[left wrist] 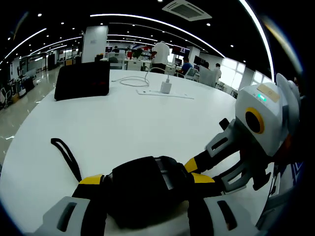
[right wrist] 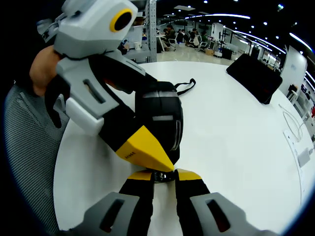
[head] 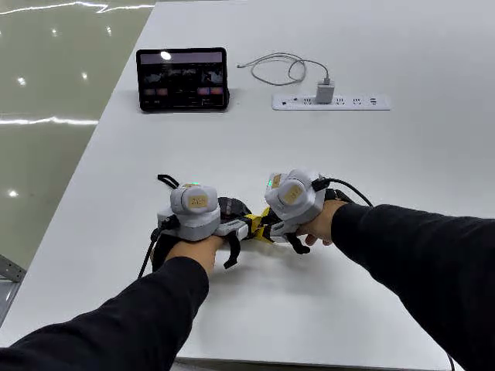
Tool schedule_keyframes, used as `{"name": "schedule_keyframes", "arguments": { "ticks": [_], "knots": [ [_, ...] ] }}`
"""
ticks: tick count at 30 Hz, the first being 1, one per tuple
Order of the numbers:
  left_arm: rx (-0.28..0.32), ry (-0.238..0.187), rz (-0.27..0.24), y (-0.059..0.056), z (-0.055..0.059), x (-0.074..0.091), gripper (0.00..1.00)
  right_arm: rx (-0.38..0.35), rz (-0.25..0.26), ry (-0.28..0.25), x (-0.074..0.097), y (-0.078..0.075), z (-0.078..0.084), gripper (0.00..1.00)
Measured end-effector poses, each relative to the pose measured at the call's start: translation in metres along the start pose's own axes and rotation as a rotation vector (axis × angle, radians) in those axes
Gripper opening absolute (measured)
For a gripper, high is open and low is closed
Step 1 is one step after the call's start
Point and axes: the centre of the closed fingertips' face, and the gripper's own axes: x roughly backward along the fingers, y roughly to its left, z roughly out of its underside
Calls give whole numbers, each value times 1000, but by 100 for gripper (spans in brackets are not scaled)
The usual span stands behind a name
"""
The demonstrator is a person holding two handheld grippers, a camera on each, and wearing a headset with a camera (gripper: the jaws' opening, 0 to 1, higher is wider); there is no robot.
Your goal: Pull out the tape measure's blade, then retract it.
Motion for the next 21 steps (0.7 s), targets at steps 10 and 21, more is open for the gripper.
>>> {"name": "schedule_keyframes", "arguments": {
  "ticks": [10,21],
  "knots": [
    [-10,-2,0,-1,0,0,64,12,0,8,0,1,0,13],
    [-16,6,18,-2,3,2,65,79,10,15,0,3,-1,13]
  ]
}}
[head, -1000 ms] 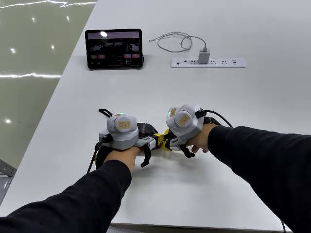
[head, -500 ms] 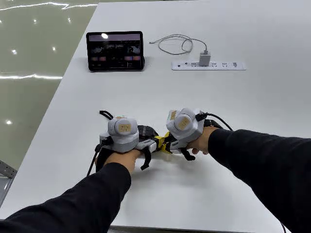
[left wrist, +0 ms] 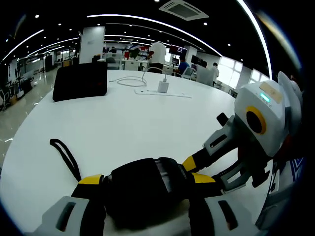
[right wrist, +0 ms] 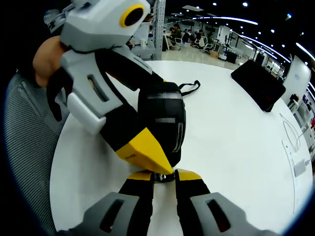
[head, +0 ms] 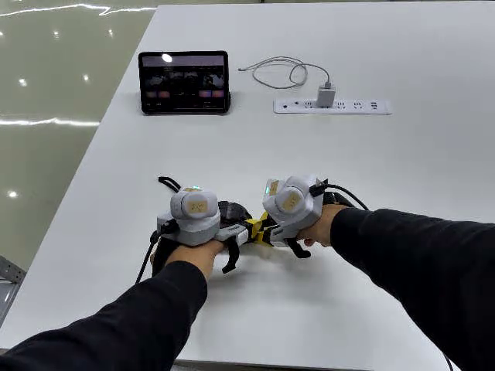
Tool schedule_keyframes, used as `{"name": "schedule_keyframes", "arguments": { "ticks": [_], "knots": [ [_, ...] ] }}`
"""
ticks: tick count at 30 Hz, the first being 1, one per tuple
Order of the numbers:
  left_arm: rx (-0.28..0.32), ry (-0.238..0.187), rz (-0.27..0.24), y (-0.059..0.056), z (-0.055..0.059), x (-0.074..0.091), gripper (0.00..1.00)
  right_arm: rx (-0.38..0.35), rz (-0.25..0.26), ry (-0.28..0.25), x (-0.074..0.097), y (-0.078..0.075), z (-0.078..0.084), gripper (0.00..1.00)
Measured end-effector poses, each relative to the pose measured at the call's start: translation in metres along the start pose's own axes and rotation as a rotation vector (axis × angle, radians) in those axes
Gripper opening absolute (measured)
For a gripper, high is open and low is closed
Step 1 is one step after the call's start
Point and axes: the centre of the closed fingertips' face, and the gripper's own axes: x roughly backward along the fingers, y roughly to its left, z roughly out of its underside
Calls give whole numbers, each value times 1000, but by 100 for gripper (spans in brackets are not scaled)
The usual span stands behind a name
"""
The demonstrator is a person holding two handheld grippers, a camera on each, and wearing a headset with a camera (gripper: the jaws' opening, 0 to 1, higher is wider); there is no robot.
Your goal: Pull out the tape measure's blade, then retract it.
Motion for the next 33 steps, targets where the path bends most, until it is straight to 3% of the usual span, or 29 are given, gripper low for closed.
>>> {"name": "schedule_keyframes", "arguments": {
  "ticks": [8,15,25,27,29,33],
  "knots": [
    [37,9,-35,14,0,3,82,-17,6,-12,5,-3,-1,17],
    [47,-16,-57,22,-3,5,100,-70,-25,-29,8,4,-3,34],
    [48,-22,-48,26,-2,10,100,-105,-26,-28,11,8,-1,60],
    [23,1,-37,24,0,11,100,-140,-17,-4,13,10,4,64],
    [0,14,-31,24,2,12,100,-160,-21,-15,15,13,3,64],
    [11,8,25,16,1,16,100,-168,-11,-15,19,17,8,71]
  ]
}}
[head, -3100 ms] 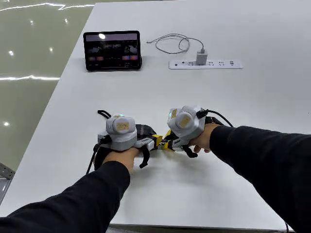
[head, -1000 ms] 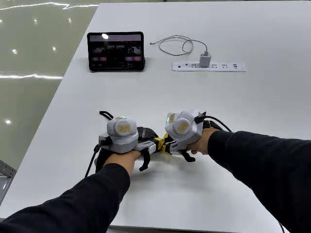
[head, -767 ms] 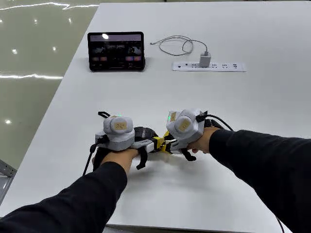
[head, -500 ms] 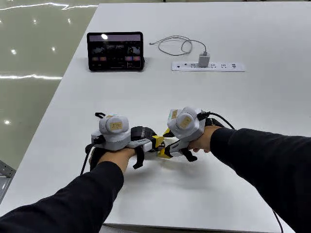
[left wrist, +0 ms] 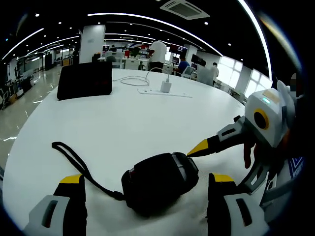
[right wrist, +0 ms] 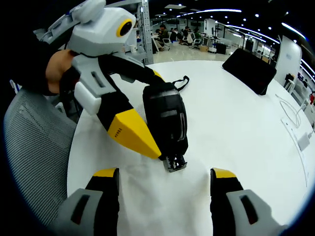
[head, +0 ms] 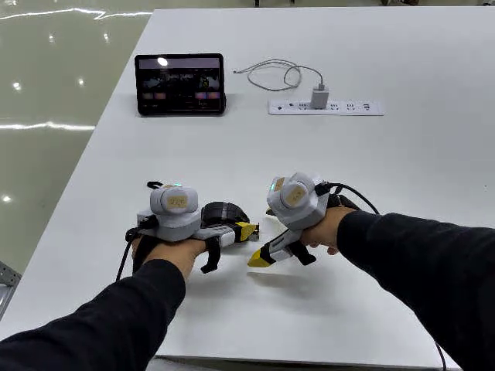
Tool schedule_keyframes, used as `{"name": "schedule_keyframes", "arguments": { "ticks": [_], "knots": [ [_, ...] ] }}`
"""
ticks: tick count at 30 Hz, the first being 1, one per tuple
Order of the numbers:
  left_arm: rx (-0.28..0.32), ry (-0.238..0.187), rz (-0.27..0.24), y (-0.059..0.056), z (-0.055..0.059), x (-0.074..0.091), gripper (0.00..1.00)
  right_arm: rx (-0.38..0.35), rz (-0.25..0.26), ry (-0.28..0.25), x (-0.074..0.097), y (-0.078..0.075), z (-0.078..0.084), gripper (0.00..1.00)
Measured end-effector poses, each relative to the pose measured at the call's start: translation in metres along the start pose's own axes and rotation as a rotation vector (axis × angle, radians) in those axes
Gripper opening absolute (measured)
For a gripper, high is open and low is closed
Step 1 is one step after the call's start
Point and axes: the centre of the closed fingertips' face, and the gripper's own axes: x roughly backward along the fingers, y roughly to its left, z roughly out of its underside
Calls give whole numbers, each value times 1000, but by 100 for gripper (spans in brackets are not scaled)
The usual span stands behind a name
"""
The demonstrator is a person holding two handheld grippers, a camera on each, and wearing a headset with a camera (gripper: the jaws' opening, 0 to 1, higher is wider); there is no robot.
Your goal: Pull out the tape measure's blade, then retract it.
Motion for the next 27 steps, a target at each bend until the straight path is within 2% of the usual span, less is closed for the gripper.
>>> {"name": "schedule_keyframes", "arguments": {
  "ticks": [2,7,10,12,19,21,23,27],
  "knots": [
    [10,4,42,-4,1,1,100,-10,12,-14,5,0,1,74],
    [-44,-9,103,-10,1,9,100,-76,53,-78,18,-3,1,83],
    [-85,-6,123,-12,2,13,100,-86,69,-94,24,-4,5,89],
    [-110,6,125,-10,6,17,100,-96,81,-111,30,-4,8,89],
    [-138,-7,151,-10,7,29,100,-143,131,-147,48,-9,18,94],
    [-179,18,123,-4,11,32,100,-170,153,-170,55,-10,21,97],
    [-192,2,138,-7,10,36,100,-174,171,-167,60,-11,28,100],
    [-213,-3,151,-3,10,40,100,-200,195,-187,73,-11,36,100]
  ]
}}
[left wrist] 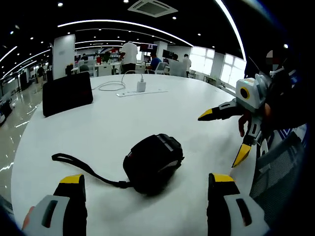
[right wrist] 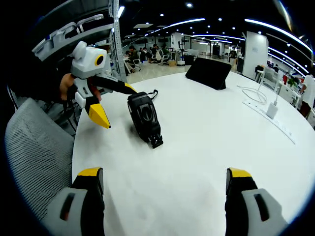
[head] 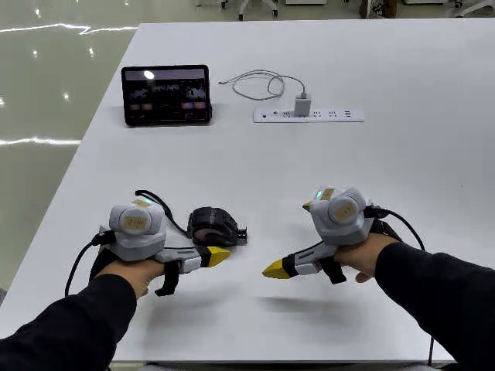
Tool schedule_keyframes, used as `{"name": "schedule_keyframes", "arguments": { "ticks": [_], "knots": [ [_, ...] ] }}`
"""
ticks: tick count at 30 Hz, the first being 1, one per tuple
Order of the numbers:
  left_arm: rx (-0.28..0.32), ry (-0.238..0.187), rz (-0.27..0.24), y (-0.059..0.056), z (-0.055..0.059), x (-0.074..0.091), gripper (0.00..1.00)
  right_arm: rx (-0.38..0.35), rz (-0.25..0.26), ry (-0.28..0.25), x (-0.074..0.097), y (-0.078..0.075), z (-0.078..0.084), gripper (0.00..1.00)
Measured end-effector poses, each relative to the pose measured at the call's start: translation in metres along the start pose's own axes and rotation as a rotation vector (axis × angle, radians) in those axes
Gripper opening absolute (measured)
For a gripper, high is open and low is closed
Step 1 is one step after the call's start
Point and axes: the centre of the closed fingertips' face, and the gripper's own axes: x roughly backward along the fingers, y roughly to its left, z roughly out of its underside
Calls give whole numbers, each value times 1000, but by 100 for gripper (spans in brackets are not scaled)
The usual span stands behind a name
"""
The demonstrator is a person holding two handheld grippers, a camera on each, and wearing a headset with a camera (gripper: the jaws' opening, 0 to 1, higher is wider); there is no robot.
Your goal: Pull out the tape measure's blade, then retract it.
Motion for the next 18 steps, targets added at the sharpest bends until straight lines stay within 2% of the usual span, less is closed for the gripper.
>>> {"name": "schedule_keyframes", "arguments": {
  "ticks": [8,15,16,18],
  "knots": [
    [31,-34,61,-4,2,15,100,-14,52,-44,33,-10,6,100],
    [-2,-16,48,1,14,30,100,-37,96,-61,59,-17,19,100],
    [-1,3,52,1,18,34,100,-40,104,-60,63,-18,23,100],
    [1,-4,65,0,21,40,100,-40,116,-52,70,-19,30,100]
  ]
}}
